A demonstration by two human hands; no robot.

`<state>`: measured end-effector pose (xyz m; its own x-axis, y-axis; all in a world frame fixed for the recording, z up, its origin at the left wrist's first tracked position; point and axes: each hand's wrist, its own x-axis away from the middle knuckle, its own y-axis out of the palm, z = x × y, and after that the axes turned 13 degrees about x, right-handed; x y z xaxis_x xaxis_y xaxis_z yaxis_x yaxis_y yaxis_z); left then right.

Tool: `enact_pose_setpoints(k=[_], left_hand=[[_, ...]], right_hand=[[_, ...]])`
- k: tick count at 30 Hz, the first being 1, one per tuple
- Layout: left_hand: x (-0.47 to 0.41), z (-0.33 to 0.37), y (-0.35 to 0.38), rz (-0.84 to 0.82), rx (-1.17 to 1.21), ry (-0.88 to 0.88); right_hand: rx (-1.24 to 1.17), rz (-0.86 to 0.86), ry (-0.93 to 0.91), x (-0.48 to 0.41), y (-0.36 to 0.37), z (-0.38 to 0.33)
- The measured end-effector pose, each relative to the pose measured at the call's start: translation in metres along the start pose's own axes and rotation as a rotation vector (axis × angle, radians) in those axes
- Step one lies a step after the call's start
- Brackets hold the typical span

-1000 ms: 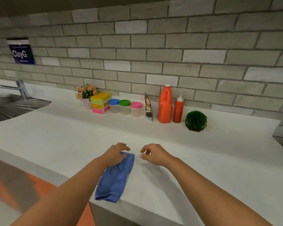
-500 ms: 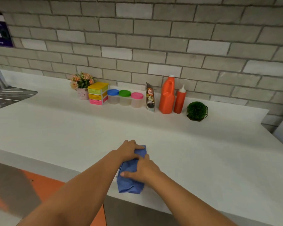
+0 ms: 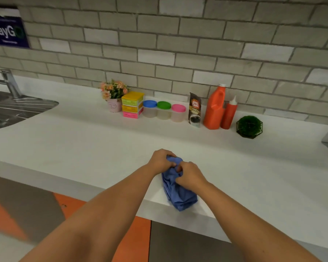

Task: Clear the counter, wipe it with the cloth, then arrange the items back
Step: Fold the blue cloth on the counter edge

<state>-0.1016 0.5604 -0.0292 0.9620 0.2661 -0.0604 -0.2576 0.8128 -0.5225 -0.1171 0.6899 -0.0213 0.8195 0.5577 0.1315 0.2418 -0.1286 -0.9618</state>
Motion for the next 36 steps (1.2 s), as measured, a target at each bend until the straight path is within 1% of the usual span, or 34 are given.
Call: enact_pose_setpoints(k=[4,9,14,18,22,28,36], left_hand=[[0.007,-0.024,-0.043,0.104,0.041,-0.047],[0.019,-0.065,-0.107,0.252,0.060,-0.115],[0.033,-0.115,-0.188,0.408,0.041,-0.215],[0.049,-0.149,-0.256,0.569,0.011,-0.305],[0.068,-0.177,-0.312,0.709,-0.003,-0.342],[0.094,-0.231,-0.386,0.811,-0.002,-0.382],[0.119,-0.299,-0.503,0.789,0.035,-0.384]], right_hand=[[-0.021,-0.017,-0.087,-0.020,0.001,-0.040],[-0.038,-0.051,-0.244,-0.057,0.013,-0.103],[-0.071,-0.102,-0.442,-0.106,0.033,-0.188],[-0.075,-0.130,-0.604,-0.136,0.044,-0.264],[-0.063,-0.150,-0.738,-0.159,0.054,-0.334],[-0.037,-0.157,-0.813,-0.180,0.084,-0.429],[-0.045,-0.114,-0.767,-0.196,0.112,-0.554]])
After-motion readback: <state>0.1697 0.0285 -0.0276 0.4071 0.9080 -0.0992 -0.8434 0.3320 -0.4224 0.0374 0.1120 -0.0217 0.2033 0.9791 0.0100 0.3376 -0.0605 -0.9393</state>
